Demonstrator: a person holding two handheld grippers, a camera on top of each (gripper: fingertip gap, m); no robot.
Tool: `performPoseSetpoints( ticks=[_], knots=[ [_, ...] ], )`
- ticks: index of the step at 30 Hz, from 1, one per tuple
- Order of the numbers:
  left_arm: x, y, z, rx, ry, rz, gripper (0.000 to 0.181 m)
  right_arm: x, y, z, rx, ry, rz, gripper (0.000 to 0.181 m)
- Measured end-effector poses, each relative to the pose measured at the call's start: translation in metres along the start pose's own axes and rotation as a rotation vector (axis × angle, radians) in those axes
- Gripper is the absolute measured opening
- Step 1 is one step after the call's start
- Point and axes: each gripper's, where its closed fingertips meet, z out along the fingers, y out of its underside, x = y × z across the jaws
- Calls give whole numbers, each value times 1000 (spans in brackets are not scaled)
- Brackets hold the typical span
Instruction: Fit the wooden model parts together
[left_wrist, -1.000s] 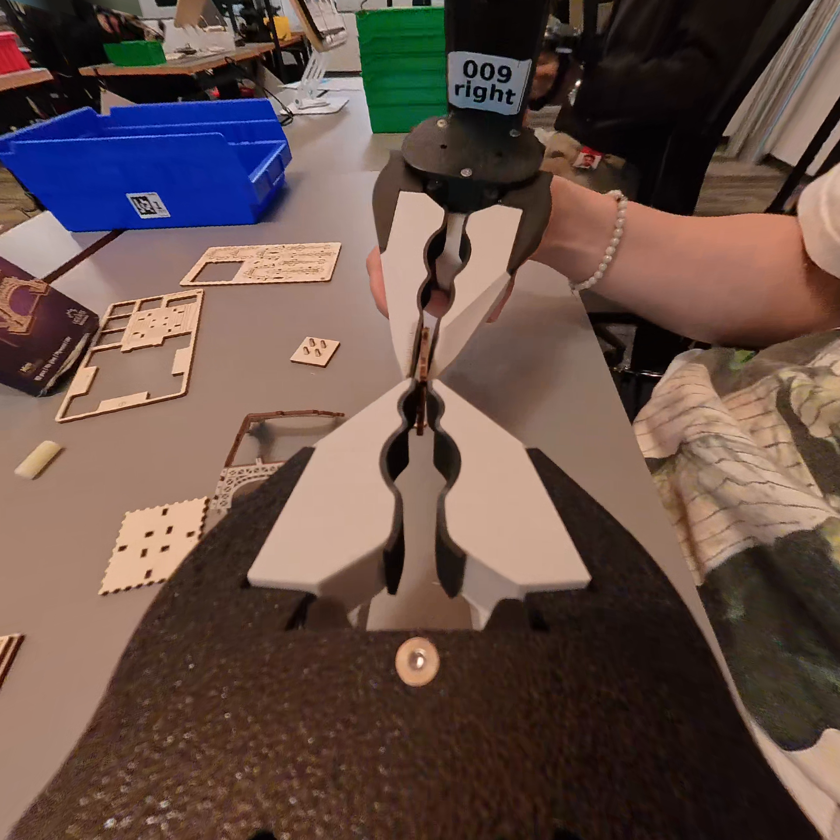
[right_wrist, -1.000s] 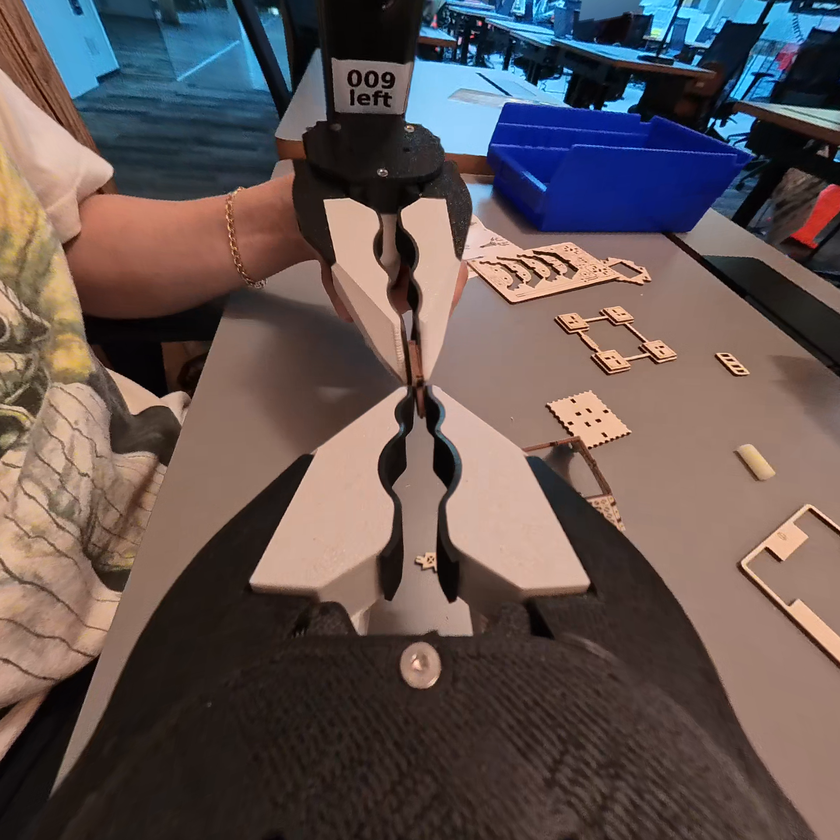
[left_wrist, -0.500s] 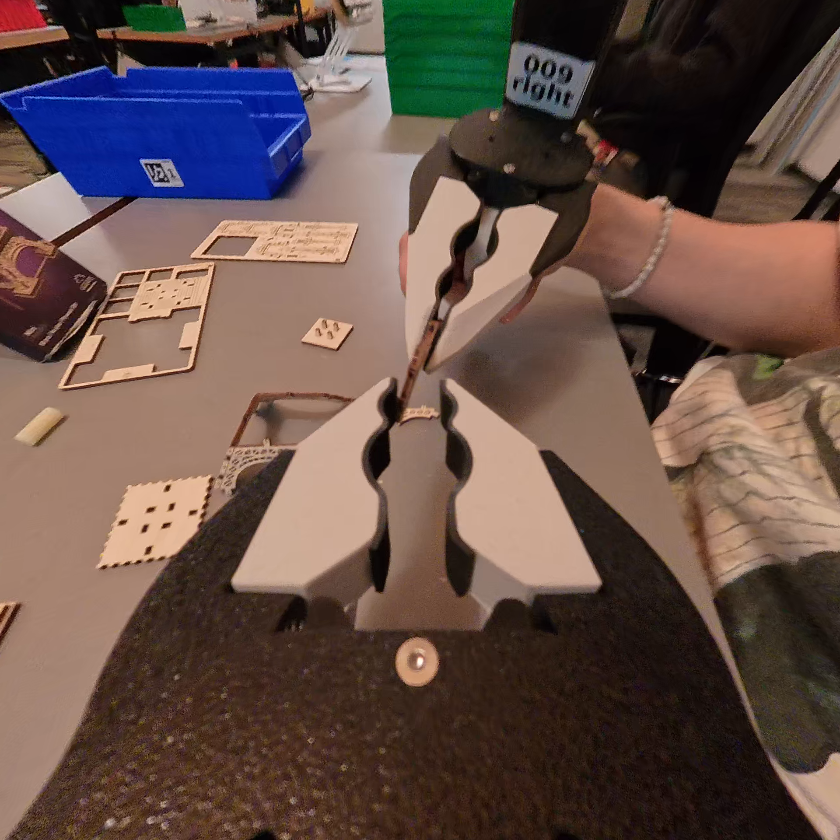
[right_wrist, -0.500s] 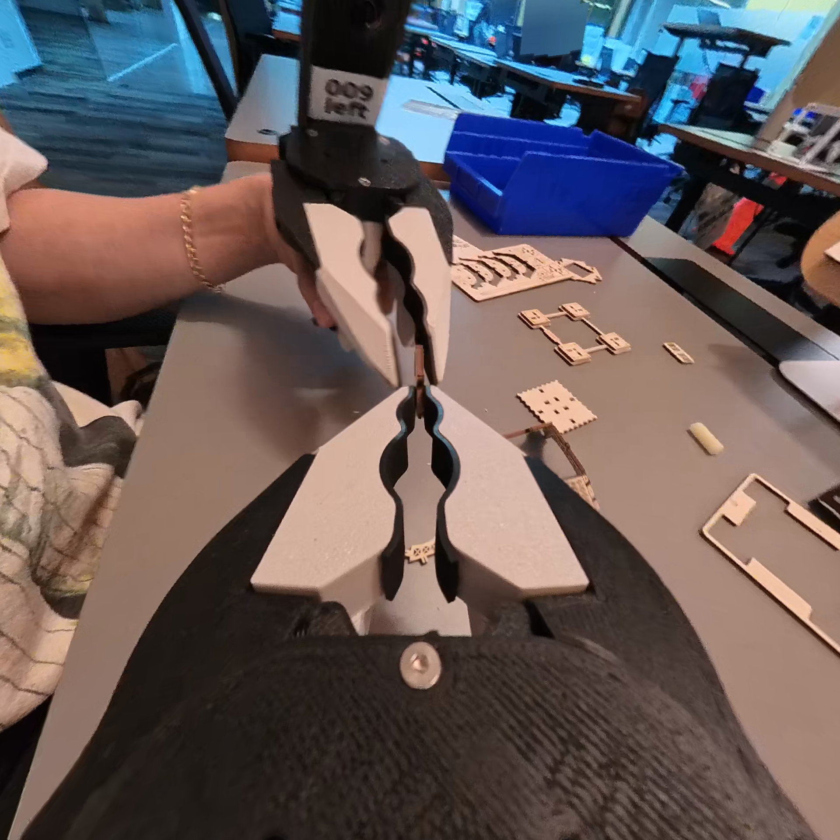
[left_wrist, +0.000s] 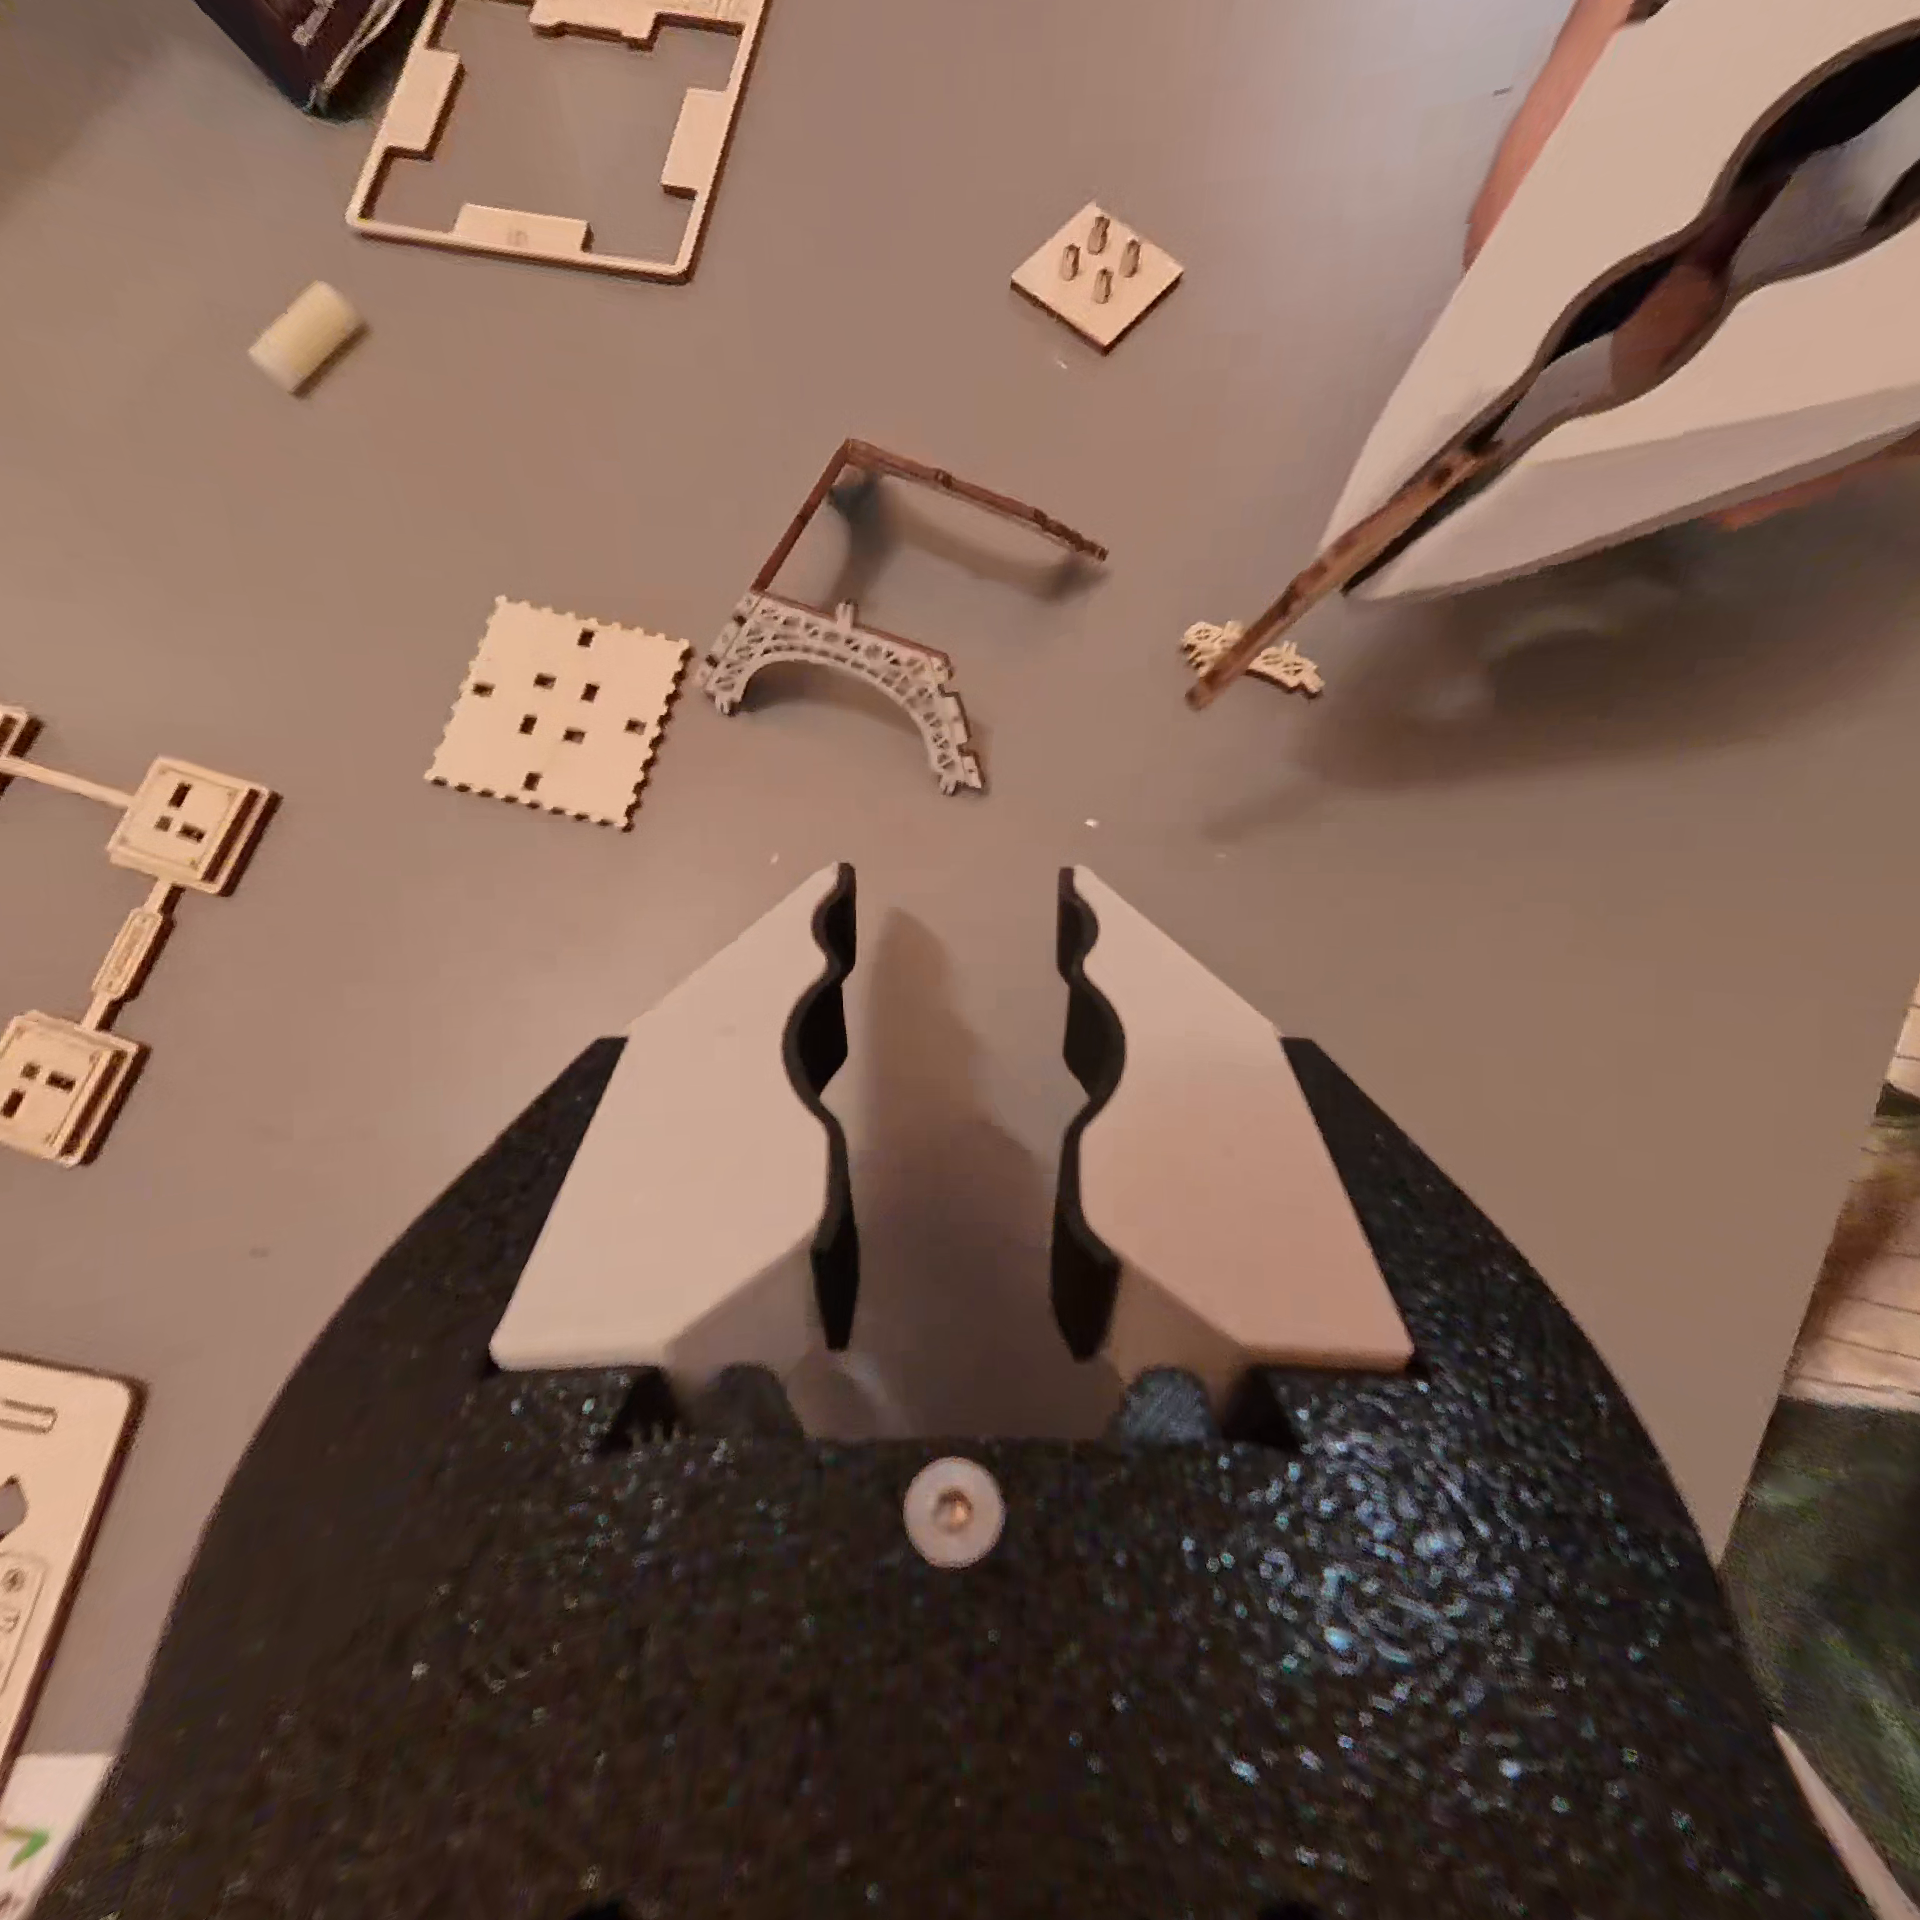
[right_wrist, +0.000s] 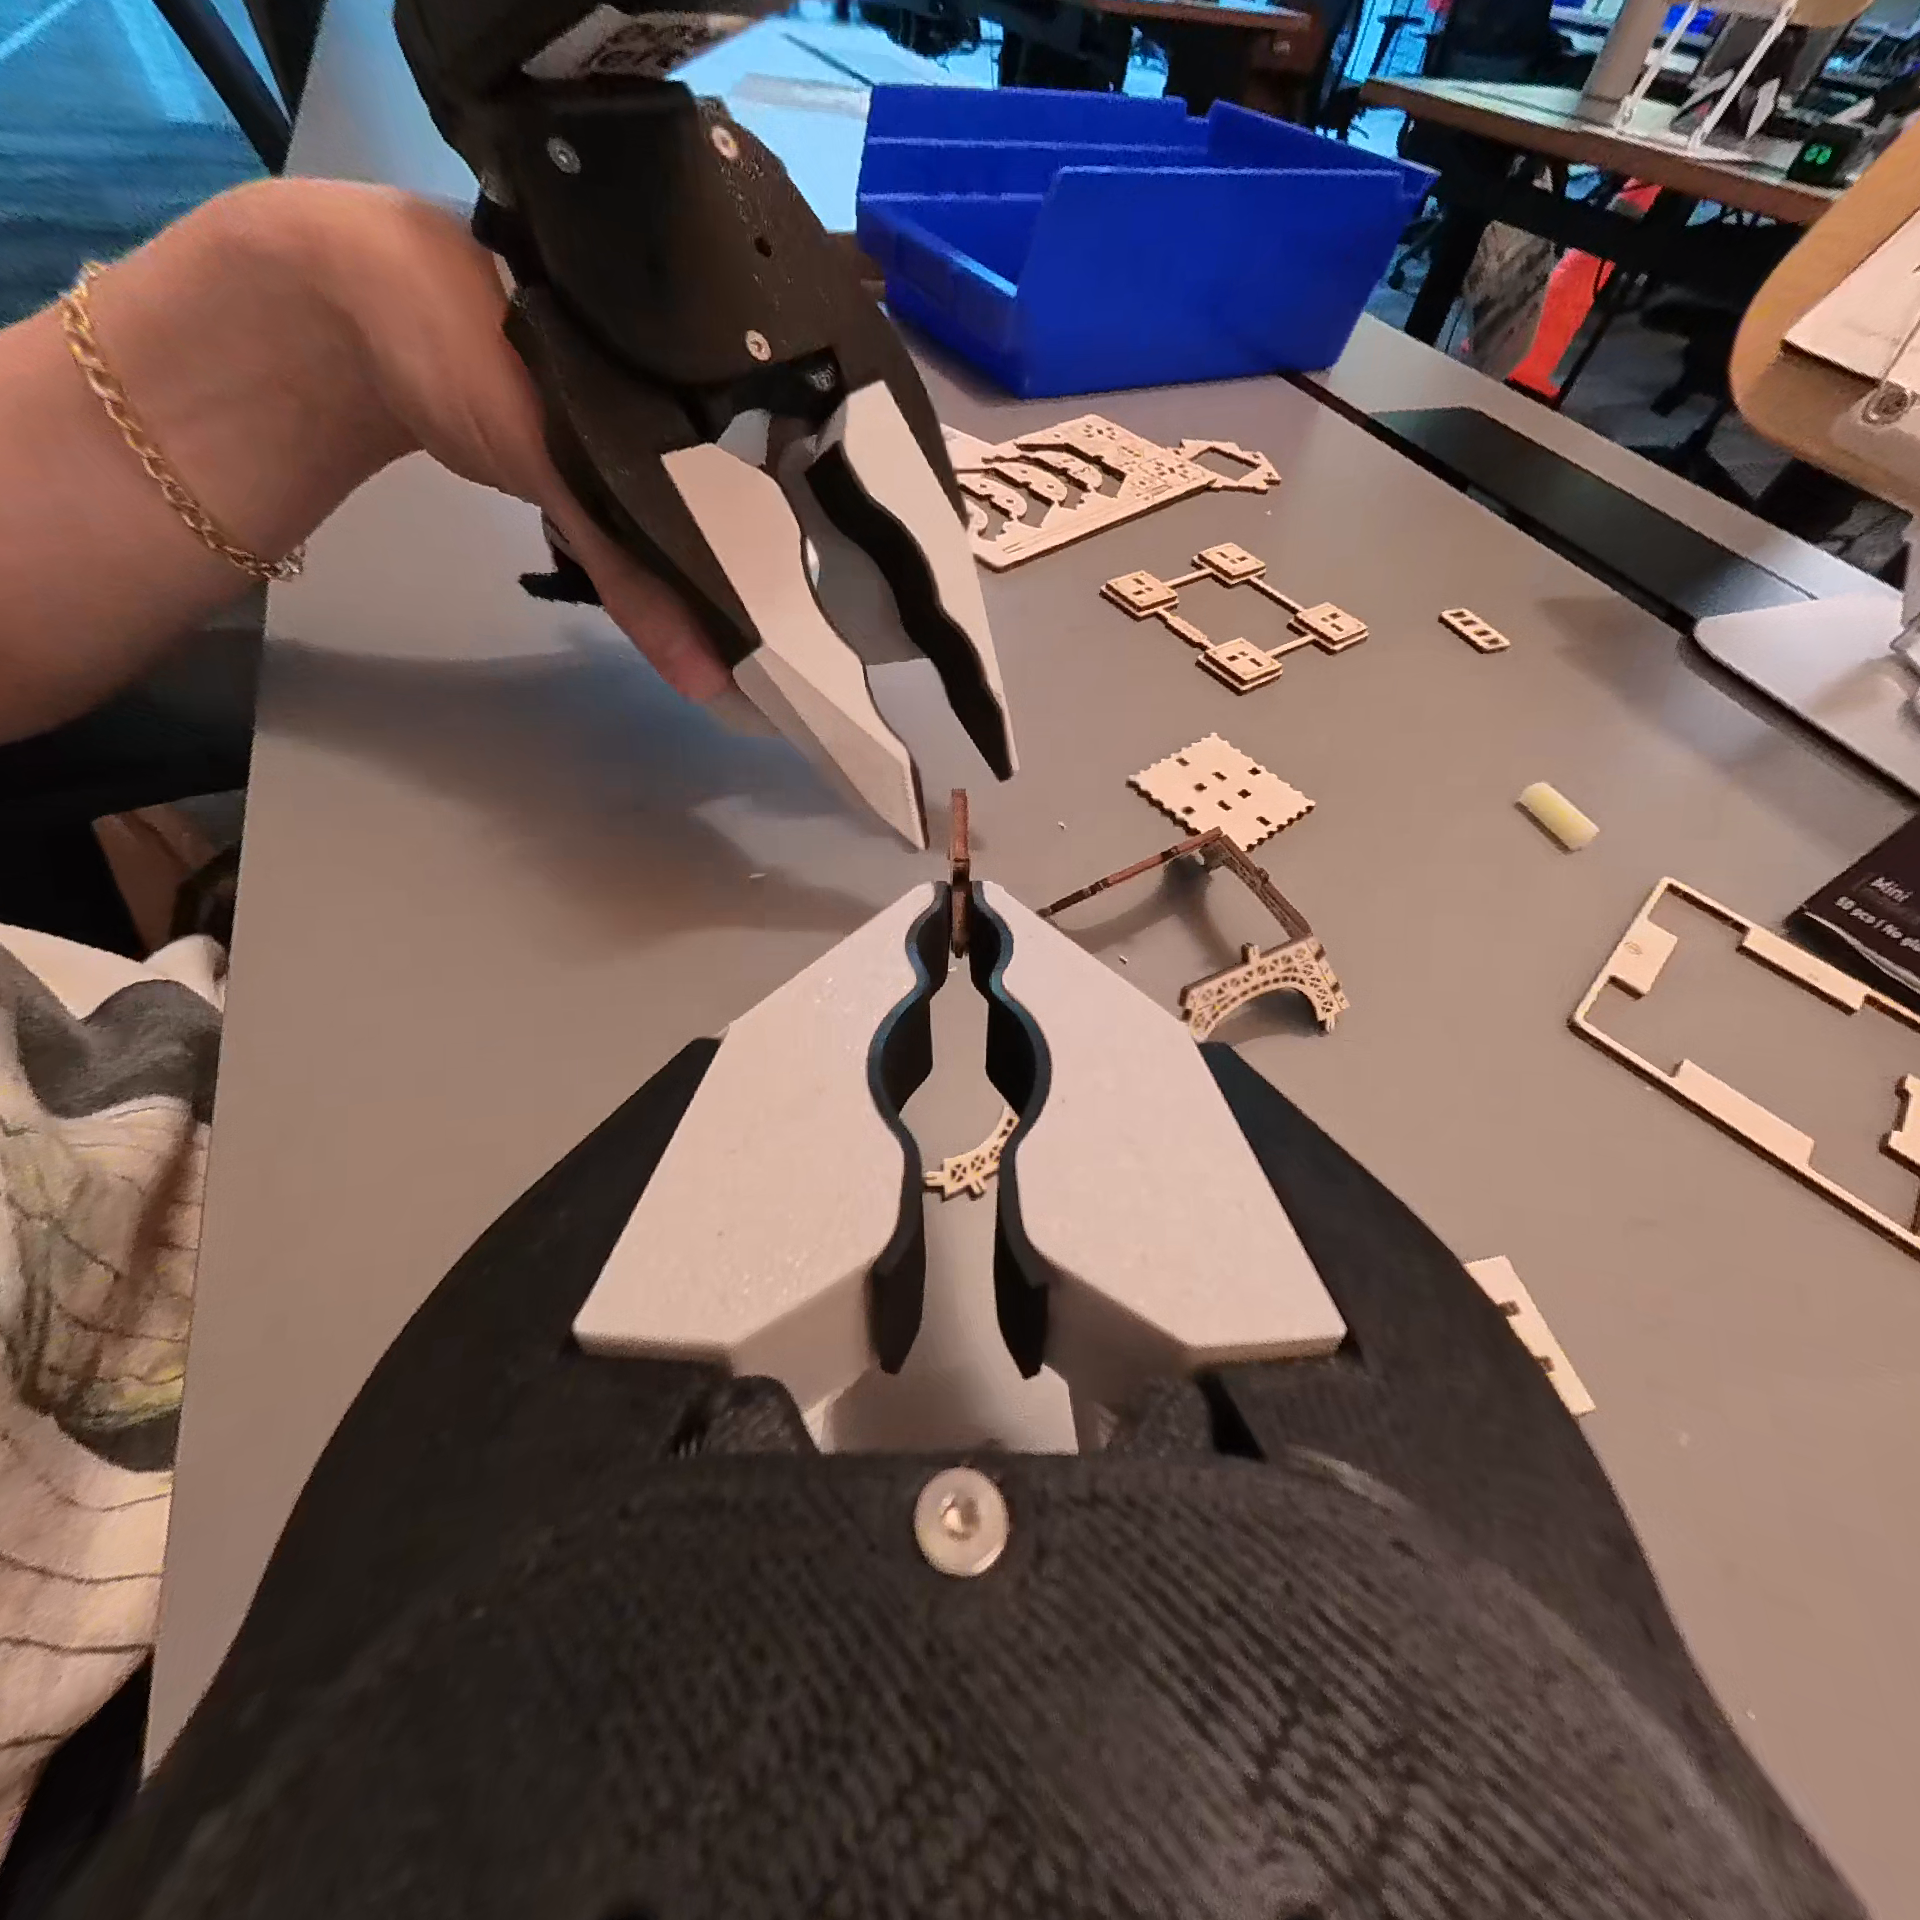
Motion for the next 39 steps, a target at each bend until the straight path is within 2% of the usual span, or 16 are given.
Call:
performPoseSetpoints(
  ticks=[7, 13, 17, 22, 30, 39],
  knots=[
    [9, -12, 20, 62, -20, 44, 37, 19, 18, 14, -138, 102, 107, 0],
    [3, -9, 33, 54, -75, 77, 36, 21, 27, 26, -200, 59, 293, 0],
    [-2, -10, 36, 64, -125, 159, 35, 24, 35, 30, -254, 32, 394, 0],
    [1, -12, 36, 80, -106, 197, 32, 24, 38, 35, -336, -15, 419, 0],
    [-6, -16, 35, 99, -141, 193, 31, 27, 38, 45, -358, -37, 474, 0],
    [-14, -14, 37, 69, -208, 187, 20, 28, 39, 49, -377, -36, 532, 0]
  ],
)
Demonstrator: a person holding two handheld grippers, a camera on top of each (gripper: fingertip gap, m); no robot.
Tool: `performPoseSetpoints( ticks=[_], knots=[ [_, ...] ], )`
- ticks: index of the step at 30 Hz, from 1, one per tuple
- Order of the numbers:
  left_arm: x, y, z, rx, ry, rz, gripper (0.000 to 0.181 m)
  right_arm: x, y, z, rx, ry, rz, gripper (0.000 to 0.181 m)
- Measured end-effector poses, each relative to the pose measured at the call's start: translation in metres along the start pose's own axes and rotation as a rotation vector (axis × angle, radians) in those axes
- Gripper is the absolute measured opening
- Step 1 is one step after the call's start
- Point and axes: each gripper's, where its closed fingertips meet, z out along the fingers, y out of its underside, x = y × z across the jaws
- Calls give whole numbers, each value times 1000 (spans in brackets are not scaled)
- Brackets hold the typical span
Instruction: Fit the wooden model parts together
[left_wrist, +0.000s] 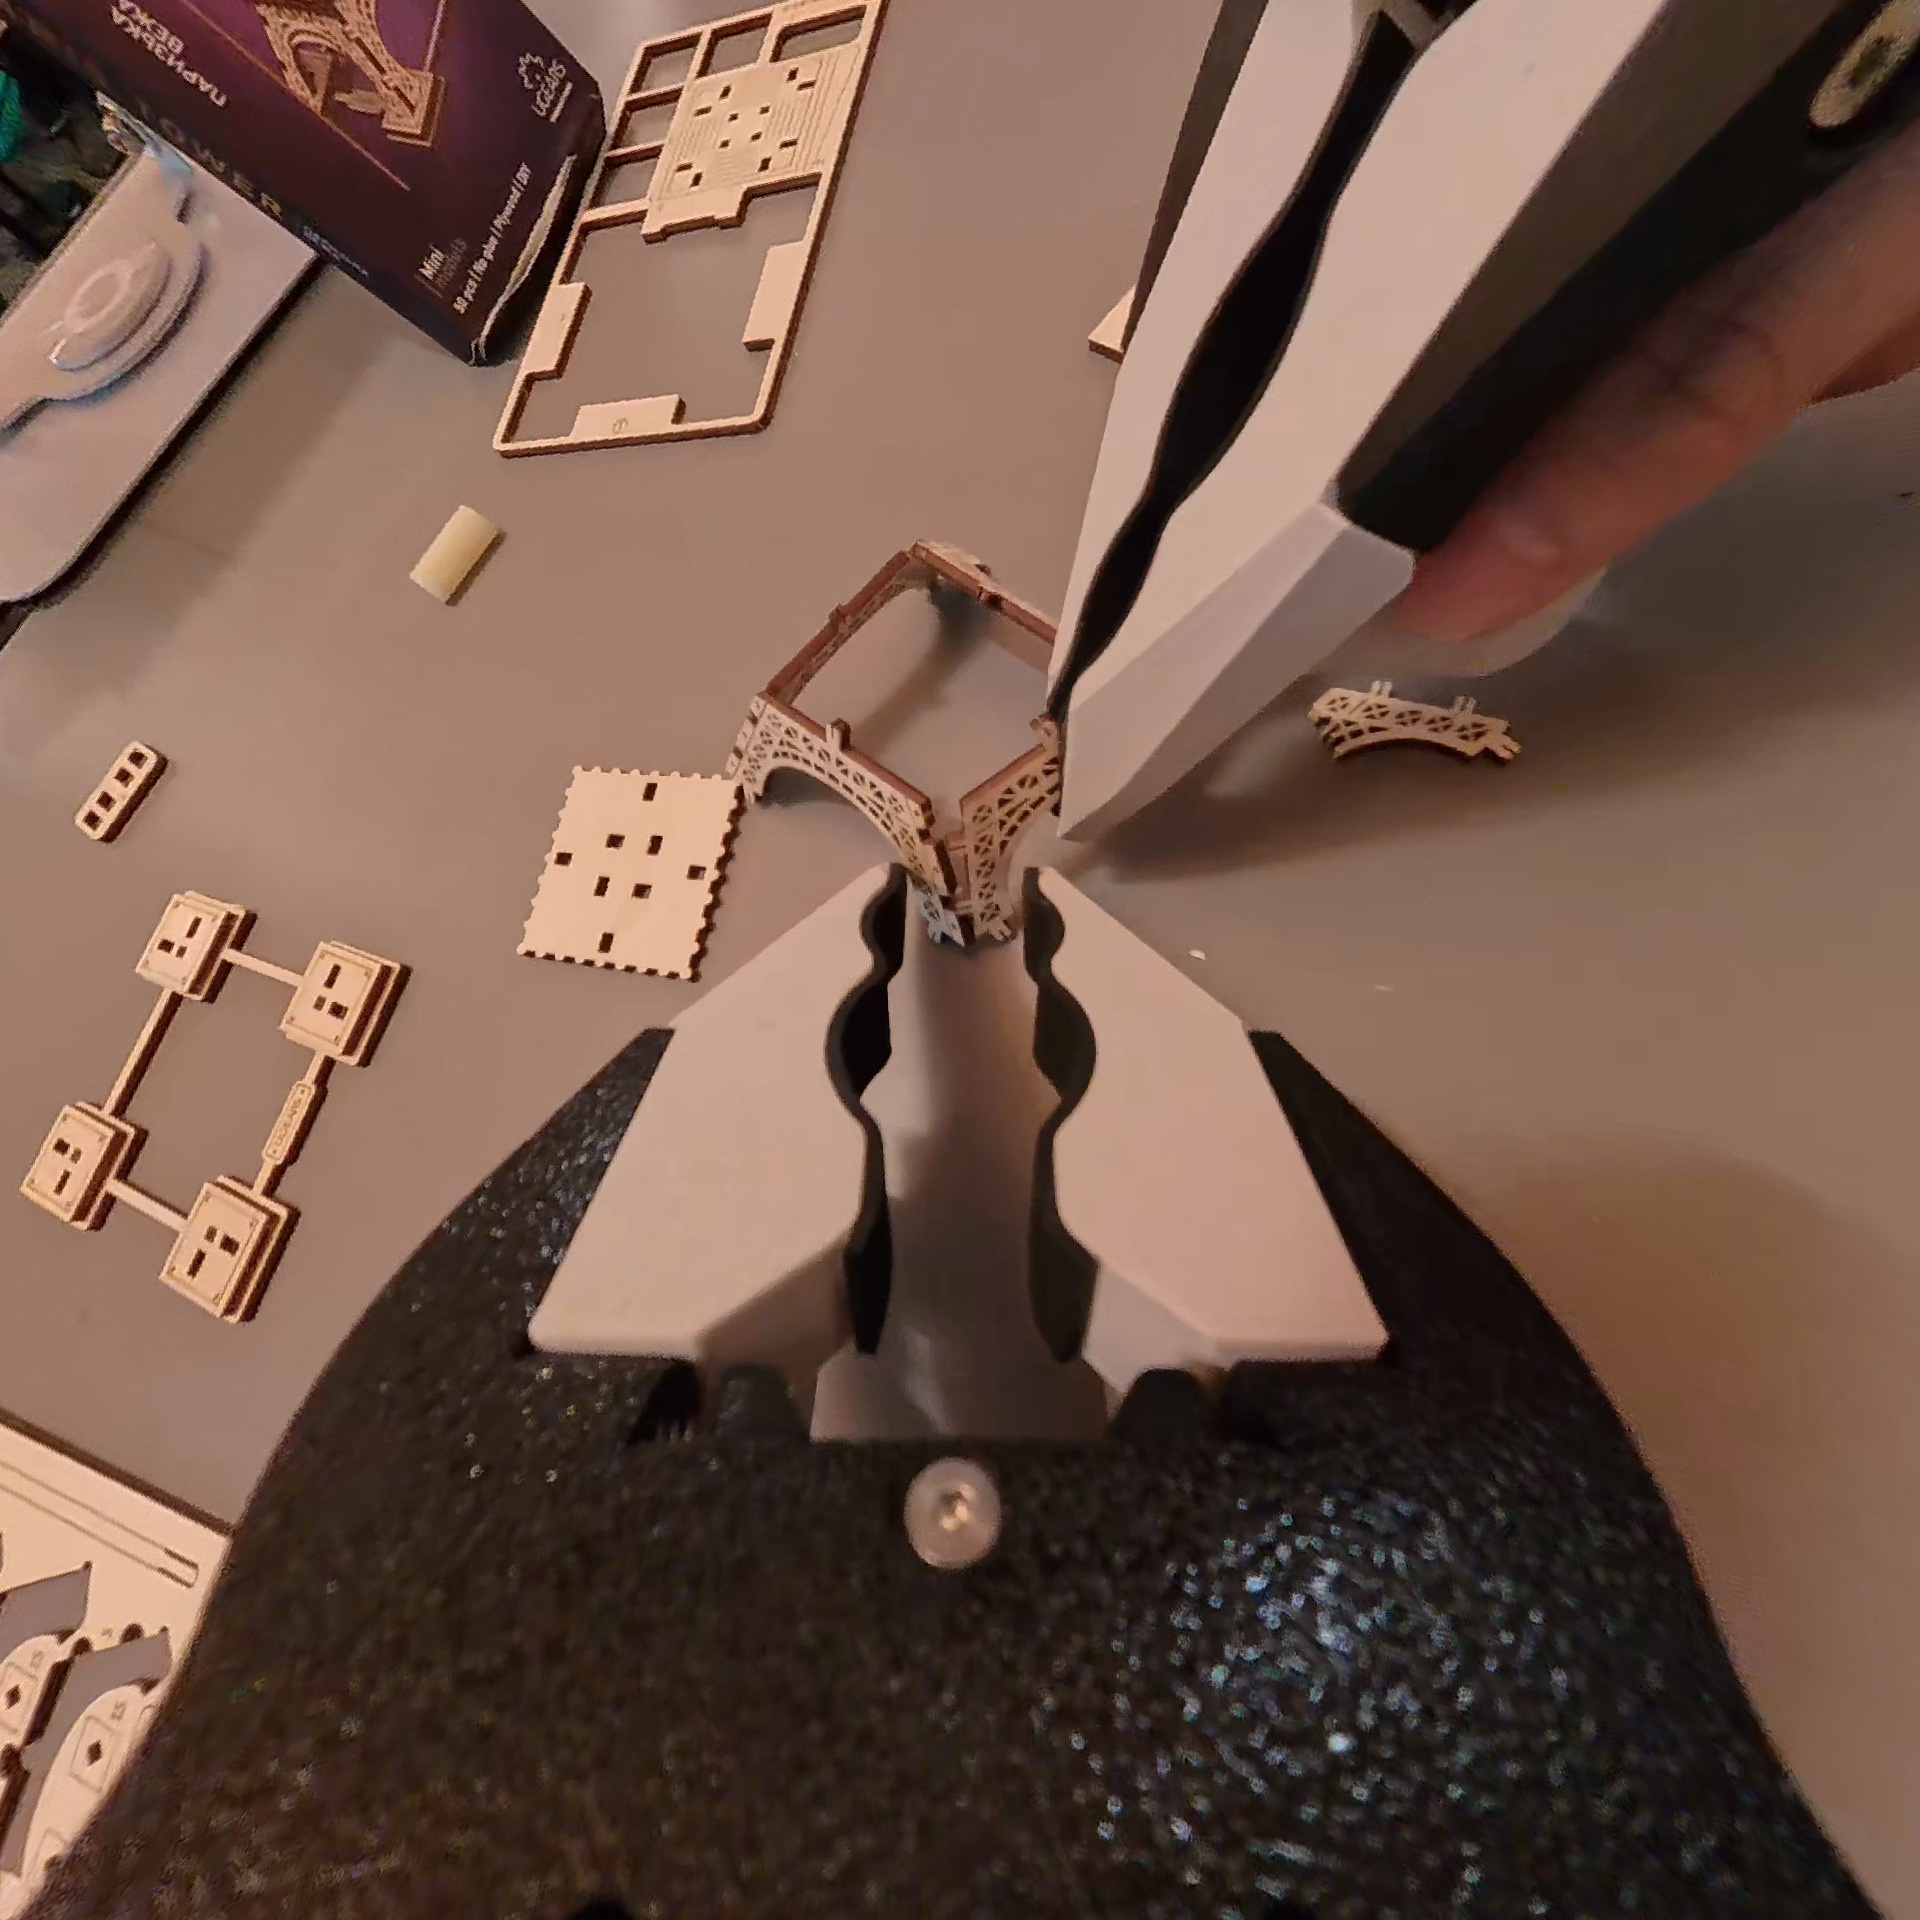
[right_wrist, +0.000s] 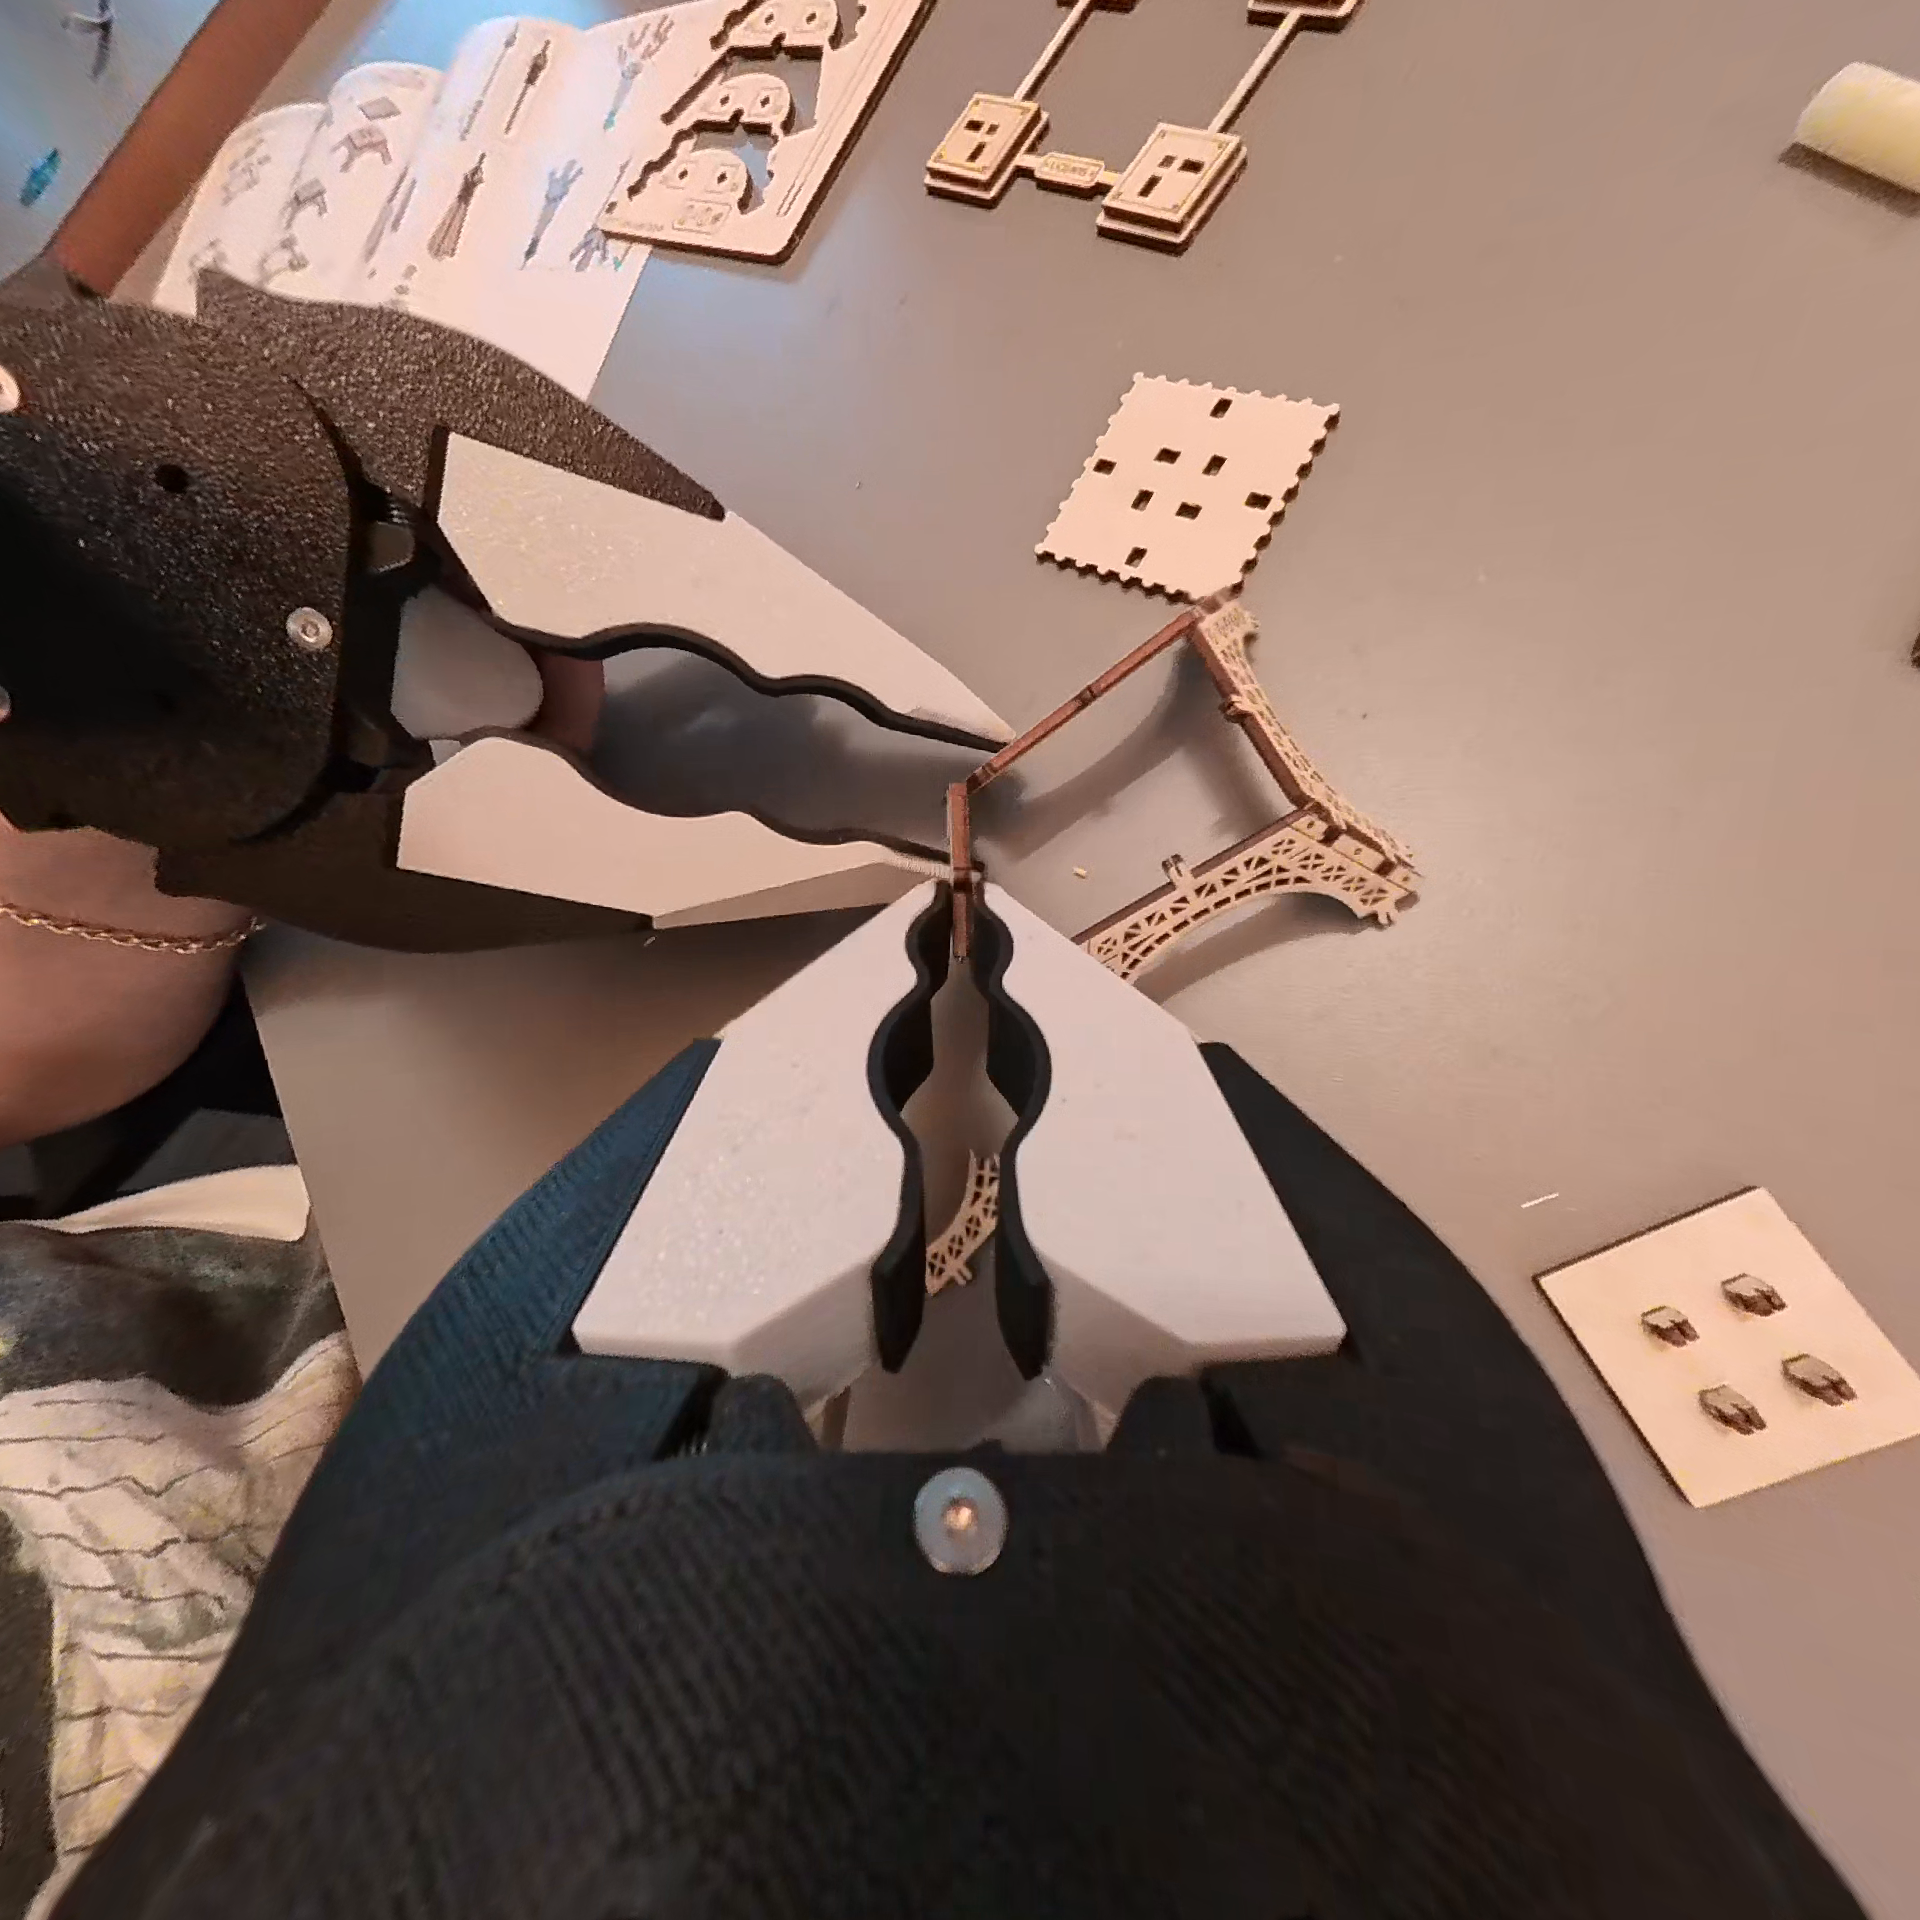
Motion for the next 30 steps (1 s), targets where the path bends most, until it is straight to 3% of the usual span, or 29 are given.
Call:
performPoseSetpoints(
  ticks=[7, 19, 30],
  knots=[
    [-2, 0, 0, -2, 3, -25, 17, 1, -2, 1, 20, -40, 60, 0],
    [-8, -1, 4, -5, -30, 1, 28, 5, -1, 7, 0, -39, 70, 0],
    [-12, -1, 7, -5, -37, 26, 27, 11, -6, 8, -47, 12, 37, 0]
  ],
)
